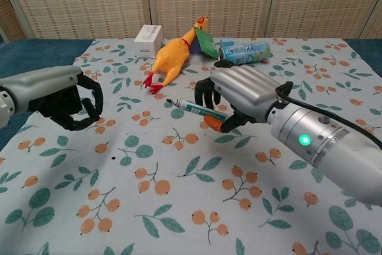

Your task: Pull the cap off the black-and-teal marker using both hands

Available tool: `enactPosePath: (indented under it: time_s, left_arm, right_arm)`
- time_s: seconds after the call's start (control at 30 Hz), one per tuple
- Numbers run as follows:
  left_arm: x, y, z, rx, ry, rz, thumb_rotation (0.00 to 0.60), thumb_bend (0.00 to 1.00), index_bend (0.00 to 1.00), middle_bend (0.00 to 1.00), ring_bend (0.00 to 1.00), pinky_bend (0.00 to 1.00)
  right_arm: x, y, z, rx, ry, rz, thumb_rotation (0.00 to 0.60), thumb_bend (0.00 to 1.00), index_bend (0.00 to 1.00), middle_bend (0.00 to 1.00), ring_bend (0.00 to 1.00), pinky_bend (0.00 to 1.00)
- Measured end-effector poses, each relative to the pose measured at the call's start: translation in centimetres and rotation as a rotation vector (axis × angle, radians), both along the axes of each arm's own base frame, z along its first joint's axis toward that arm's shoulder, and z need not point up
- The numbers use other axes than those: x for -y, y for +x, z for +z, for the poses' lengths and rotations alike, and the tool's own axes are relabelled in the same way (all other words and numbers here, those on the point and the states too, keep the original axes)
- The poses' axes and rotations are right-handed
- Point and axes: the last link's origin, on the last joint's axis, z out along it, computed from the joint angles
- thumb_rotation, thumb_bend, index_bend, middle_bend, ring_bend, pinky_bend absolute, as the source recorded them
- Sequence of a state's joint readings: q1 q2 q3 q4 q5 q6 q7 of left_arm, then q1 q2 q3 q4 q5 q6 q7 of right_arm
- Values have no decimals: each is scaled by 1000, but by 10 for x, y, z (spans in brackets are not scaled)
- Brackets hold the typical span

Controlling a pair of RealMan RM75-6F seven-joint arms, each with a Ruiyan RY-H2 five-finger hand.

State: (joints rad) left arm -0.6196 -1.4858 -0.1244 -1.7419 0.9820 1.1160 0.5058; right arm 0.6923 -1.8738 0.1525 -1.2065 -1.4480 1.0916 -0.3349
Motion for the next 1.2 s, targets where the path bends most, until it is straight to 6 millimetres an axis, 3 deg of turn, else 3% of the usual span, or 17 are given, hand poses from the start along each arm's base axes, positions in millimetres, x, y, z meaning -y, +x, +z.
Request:
enactPosePath:
  time_s: [0.13, 0.27, 0.53, 0.8, 0.93, 1.0, 1.07, 1.2]
  left_arm:
    - [3, -2, -15, -29, -26, -17, 600, 520, 514, 937, 897, 910]
    - [2, -1, -21, -33, -25, -33, 600, 505, 444, 900, 893, 907]
    - [2, -4, -25, -32, -37, -29, 600, 475, 282, 769, 848, 887]
    - [5, 2, -19, 14, -42, -39, 600, 441, 209, 615, 787, 858]
    - [8, 9, -3, 80, -19, -62, 600, 439, 154, 445, 595, 818]
    - [11, 10, 10, 111, 5, -82, 600, 440, 113, 319, 407, 760]
    - [15, 6, 24, 136, 31, -97, 600, 440, 79, 212, 252, 668]
    - [33, -17, 59, 214, 133, -127, 600, 438, 24, 80, 31, 420]
  right_arm:
    - [-4, -8, -1, -108, 1, 0, 600, 488, 611, 658, 292, 1]
    - [-7, -15, 0, -176, 8, -22, 600, 488, 431, 530, 225, 0]
    - [-8, -22, 5, -227, 14, -79, 600, 478, 146, 368, 149, 0]
    - [-7, -20, 18, -200, -4, -101, 600, 400, 4, 274, 98, 0]
    - [-8, -20, 34, -166, -24, -114, 600, 340, 0, 169, 25, 0]
    - [-11, -21, 47, -141, -37, -126, 600, 306, 0, 112, 2, 0]
    - [-14, -26, 62, -123, -54, -142, 600, 261, 0, 45, 0, 0]
    - [-29, -54, 115, -112, -142, -207, 600, 231, 0, 1, 0, 0]
